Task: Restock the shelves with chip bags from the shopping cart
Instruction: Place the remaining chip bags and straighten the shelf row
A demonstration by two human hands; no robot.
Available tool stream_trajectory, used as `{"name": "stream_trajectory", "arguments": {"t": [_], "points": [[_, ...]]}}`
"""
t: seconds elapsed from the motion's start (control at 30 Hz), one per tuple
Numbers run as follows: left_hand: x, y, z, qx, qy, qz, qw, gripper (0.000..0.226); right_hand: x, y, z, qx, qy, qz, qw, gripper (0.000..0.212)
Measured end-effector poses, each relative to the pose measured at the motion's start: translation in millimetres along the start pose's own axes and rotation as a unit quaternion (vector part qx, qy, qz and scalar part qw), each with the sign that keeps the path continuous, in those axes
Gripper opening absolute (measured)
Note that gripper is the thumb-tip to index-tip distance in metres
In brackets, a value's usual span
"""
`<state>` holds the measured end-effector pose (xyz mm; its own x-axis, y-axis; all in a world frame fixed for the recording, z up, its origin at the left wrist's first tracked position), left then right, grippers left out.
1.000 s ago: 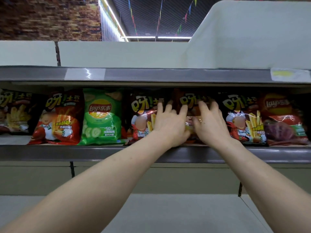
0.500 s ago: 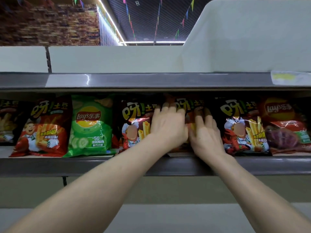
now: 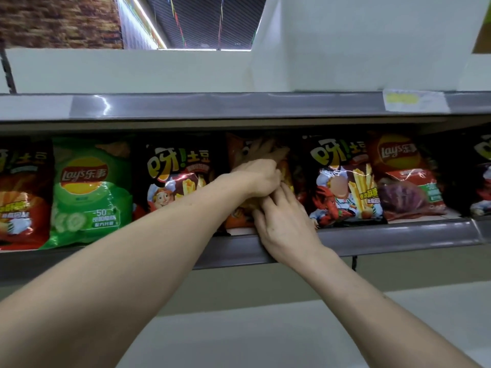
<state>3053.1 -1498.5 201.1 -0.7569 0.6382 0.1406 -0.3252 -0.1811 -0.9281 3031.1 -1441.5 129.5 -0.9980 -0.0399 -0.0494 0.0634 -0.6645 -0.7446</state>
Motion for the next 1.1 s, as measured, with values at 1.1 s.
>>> {"name": "stream_trajectory", "arguments": {"t": [1.1], "points": [[-2.3,-17.2,-36.4,0.241,0.06,0.053,0.967,0.051,27.6,-72.0,30.6,0.174,-0.055,-0.048,0.982,0.046]]}}
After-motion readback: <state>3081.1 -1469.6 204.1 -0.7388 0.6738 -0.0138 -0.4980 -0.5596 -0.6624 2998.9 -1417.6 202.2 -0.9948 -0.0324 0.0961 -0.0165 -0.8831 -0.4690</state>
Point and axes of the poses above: each hand's wrist, its own z-axis towards the middle knuckle, its own y-axis out of the palm, x = y × z, the point moved 7 cm from there along z, towards the middle knuckle, and after that the axes turned 10 degrees about -y, right-handed, at the moved point
